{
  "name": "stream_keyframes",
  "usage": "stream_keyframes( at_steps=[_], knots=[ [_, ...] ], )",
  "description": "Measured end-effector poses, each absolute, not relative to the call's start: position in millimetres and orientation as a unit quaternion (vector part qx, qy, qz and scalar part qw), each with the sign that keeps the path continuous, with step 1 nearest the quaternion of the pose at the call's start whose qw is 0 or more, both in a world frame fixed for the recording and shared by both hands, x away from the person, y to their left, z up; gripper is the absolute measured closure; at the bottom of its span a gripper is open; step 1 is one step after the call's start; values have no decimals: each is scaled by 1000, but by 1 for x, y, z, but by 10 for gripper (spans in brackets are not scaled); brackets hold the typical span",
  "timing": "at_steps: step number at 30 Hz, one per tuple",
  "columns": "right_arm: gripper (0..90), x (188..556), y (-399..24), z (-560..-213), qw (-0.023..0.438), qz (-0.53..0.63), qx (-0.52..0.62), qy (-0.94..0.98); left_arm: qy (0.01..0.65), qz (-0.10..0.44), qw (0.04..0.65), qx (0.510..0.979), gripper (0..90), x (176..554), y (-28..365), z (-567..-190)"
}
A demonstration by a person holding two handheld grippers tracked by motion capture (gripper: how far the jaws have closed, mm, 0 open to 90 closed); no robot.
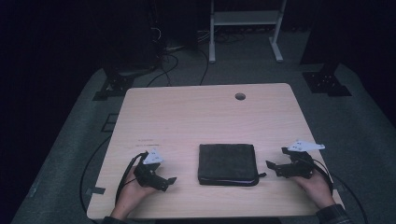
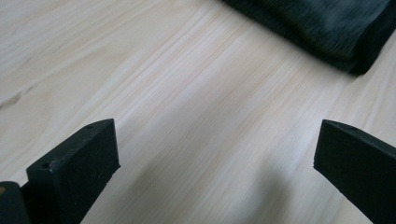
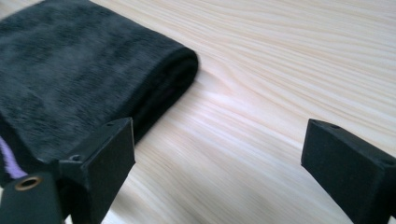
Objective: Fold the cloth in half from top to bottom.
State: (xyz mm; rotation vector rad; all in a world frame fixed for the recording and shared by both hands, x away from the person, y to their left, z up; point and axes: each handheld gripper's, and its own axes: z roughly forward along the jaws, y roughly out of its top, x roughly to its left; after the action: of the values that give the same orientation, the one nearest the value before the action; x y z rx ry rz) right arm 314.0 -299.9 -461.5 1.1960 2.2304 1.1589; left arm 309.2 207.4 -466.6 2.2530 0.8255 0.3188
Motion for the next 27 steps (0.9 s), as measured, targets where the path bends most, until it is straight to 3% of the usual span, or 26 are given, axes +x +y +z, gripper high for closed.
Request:
stream_keyframes(
  at_steps=[11,27],
  knots=[
    [83,310,-322,-476,197,366,468,780,339,143,344,864,0,306,239,-481],
    [24,312,-323,-488,193,337,468,794,335,147,357,859,0,306,243,-484]
  ],
)
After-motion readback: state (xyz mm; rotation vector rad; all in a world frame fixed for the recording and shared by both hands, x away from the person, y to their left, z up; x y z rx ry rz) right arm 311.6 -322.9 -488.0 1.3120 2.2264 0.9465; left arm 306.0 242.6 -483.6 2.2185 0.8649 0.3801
